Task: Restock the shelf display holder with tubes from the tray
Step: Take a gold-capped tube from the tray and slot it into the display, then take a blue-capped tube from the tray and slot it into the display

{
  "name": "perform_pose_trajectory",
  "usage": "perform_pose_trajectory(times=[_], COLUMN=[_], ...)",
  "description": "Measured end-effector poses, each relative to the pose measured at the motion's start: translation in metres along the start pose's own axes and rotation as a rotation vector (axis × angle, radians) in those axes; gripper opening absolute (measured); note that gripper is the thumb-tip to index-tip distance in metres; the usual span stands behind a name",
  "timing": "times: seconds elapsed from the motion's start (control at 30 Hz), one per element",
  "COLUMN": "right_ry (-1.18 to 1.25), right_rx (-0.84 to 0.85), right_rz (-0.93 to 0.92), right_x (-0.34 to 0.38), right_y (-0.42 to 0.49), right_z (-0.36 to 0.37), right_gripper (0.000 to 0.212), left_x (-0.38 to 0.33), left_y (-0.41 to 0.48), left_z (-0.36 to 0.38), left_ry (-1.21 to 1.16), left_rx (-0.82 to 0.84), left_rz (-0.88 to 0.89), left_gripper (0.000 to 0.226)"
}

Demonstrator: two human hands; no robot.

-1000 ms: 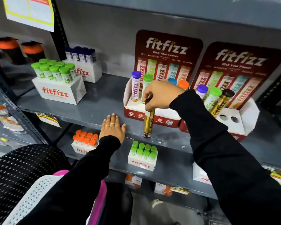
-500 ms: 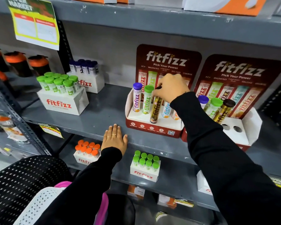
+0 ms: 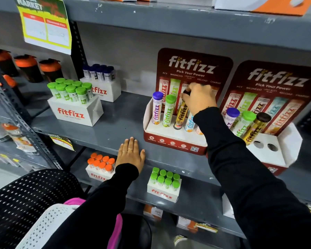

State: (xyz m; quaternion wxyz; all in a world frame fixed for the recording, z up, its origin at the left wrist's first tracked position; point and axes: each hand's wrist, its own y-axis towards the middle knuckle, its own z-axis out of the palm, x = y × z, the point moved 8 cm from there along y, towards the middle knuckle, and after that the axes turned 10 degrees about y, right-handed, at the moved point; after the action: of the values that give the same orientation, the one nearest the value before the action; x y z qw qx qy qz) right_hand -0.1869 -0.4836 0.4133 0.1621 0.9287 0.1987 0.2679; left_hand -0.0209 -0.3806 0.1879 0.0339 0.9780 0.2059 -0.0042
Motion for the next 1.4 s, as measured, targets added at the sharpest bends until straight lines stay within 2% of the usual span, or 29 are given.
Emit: perform_pose_trajectory(times=[0.33, 0.5, 0.57, 0.63, 0.7, 0.77, 0.87, 0.93, 0.97, 1.03, 1.1, 1.2, 1.3, 1.4], right_ry=[-0.231, -0.257, -0.243, -0.208, -0.032, 0.181, 0.33, 0.313, 0.298, 0.271, 0.207, 0.049, -0.018, -0.131], right_rx=[0.135, 0.015, -0.041, -0.174, -0.206, -0.02, 0.285, 0.461, 0.532, 0.785, 0.984, 1.175, 1.219, 1.248], right_rz=[-0.08, -0.153, -0.263, -0.436, -0.527, -0.526, -0.52, -0.572, -0.598, -0.533, -0.481, -0.481, -0.54, -0.626], right_x=[0.007, 0.013, 0.035, 0.066, 0.087, 0.1, 0.125, 0.146, 0.156, 0.162, 0.165, 0.167, 0.178, 0.185], right_y=[0.002, -0.003, -0.016, -0.04, -0.069, -0.101, -0.151, -0.186, -0.204, -0.238, -0.27, -0.309, -0.339, -0.358], right_z=[0.016, 0.018, 0.026, 0.036, 0.064, 0.115, 0.184, 0.221, 0.243, 0.288, 0.323, 0.357, 0.387, 0.415], right_gripper=[0.022, 0.028, 0.029, 0.022, 0.009, 0.004, 0.012, 0.024, 0.023, 0.017, 0.019, 0.027, 0.035, 0.044], left_x=[0.001, 0.001, 0.001, 0.0, 0.006, 0.018, 0.043, 0.074, 0.097, 0.139, 0.172, 0.201, 0.215, 0.213], left_y=[0.0, 0.001, 0.001, -0.004, -0.02, -0.048, -0.104, -0.142, -0.162, -0.198, -0.231, -0.272, -0.308, -0.322], left_z=[0.001, -0.001, -0.004, -0.009, -0.007, 0.007, 0.055, 0.091, 0.109, 0.132, 0.149, 0.172, 0.198, 0.217], left_ry=[0.023, 0.025, -0.005, -0.072, -0.13, -0.204, -0.257, -0.243, -0.226, -0.208, -0.213, -0.228, -0.224, -0.174], left_rx=[0.017, -0.021, -0.055, -0.094, -0.125, -0.145, -0.109, -0.029, 0.017, 0.076, 0.113, 0.186, 0.277, 0.332], left_rz=[0.003, 0.003, 0.005, 0.022, 0.02, -0.011, -0.083, -0.194, -0.28, -0.446, -0.593, -0.733, -0.808, -0.792], left_gripper=[0.057, 0.057, 0.064, 0.079, 0.073, 0.059, 0.053, 0.054, 0.056, 0.059, 0.06, 0.063, 0.072, 0.07])
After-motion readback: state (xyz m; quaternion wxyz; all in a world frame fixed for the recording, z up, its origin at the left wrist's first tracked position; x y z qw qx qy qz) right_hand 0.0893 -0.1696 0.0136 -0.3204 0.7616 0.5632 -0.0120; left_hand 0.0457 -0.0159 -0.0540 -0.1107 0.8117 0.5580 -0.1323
